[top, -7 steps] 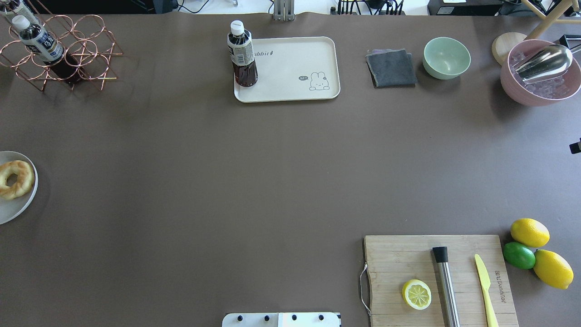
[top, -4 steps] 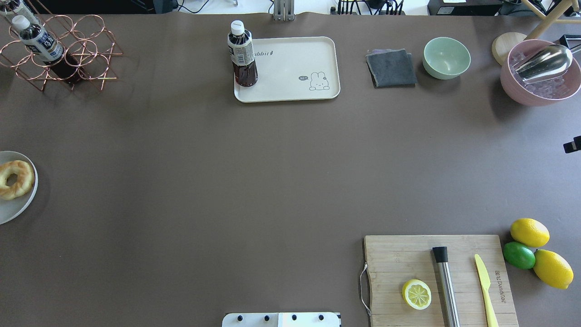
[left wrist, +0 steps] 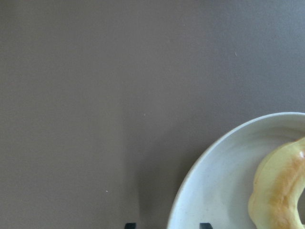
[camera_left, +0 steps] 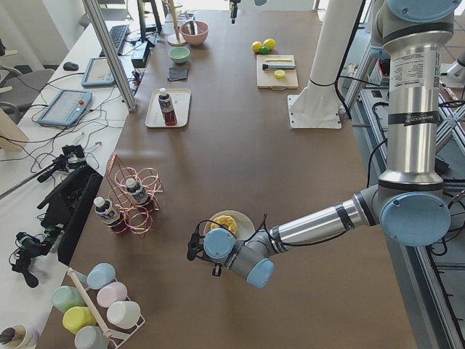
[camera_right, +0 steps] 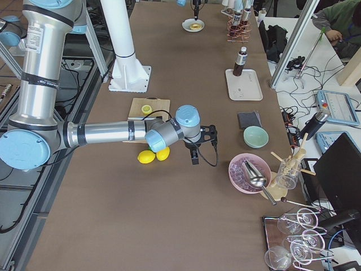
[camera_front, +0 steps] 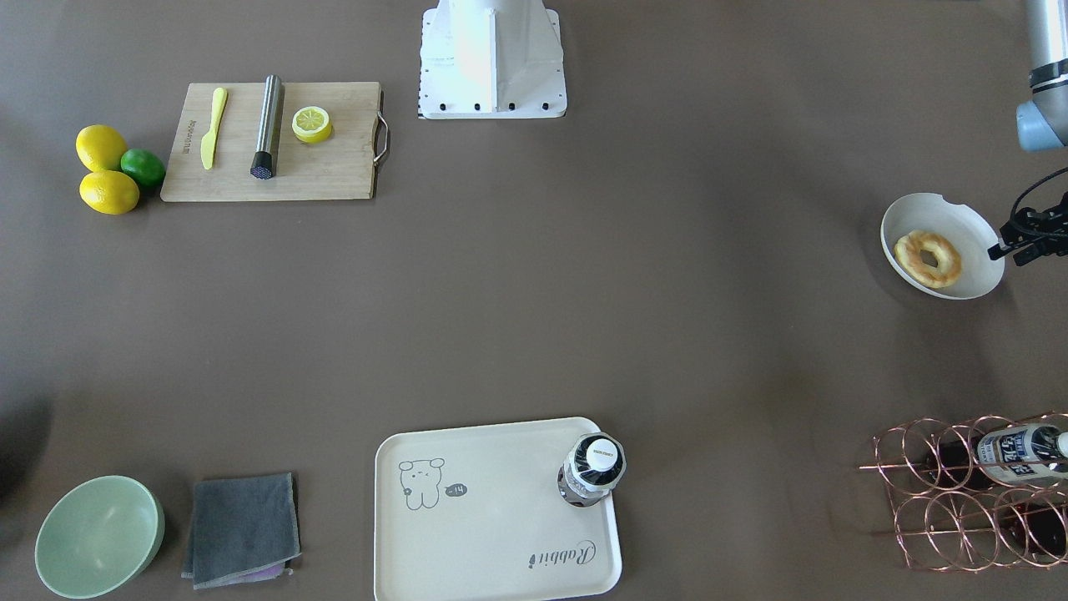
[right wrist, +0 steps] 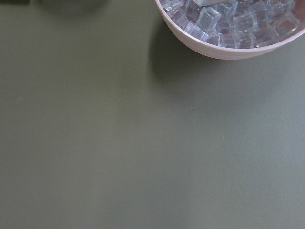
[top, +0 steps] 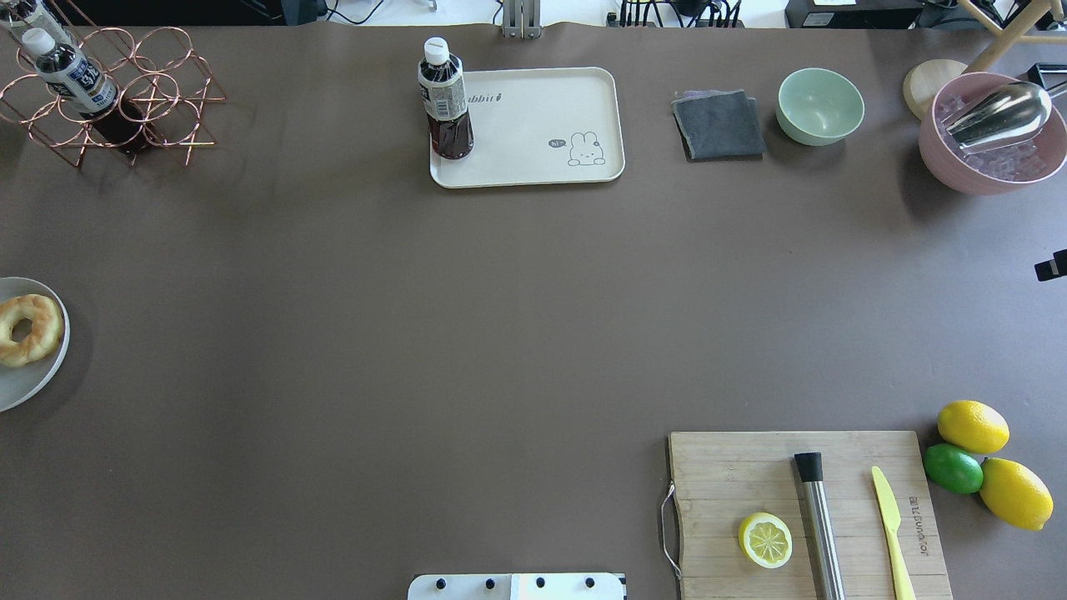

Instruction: Place donut on tray

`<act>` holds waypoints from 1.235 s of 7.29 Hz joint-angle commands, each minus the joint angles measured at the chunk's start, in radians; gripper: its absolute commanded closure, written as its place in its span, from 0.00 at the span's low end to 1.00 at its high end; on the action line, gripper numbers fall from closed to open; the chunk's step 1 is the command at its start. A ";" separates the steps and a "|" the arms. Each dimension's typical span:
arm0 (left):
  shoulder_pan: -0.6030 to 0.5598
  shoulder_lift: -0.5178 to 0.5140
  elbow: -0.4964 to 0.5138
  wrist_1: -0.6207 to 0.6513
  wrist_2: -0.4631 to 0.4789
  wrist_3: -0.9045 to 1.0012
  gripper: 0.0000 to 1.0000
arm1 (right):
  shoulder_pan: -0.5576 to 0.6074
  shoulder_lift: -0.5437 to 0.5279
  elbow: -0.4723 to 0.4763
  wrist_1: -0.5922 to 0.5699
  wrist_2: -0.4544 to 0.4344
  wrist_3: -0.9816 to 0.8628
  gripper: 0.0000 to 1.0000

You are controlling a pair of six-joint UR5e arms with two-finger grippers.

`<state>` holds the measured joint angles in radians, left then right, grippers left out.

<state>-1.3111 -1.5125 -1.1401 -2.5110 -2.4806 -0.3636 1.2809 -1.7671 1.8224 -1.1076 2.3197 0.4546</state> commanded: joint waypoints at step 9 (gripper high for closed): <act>0.006 -0.012 -0.099 -0.002 -0.072 -0.166 1.00 | 0.000 0.001 0.009 0.000 0.006 -0.001 0.01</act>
<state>-1.3051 -1.5191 -1.1637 -2.5178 -2.5481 -0.4079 1.2809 -1.7664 1.8264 -1.1076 2.3125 0.4497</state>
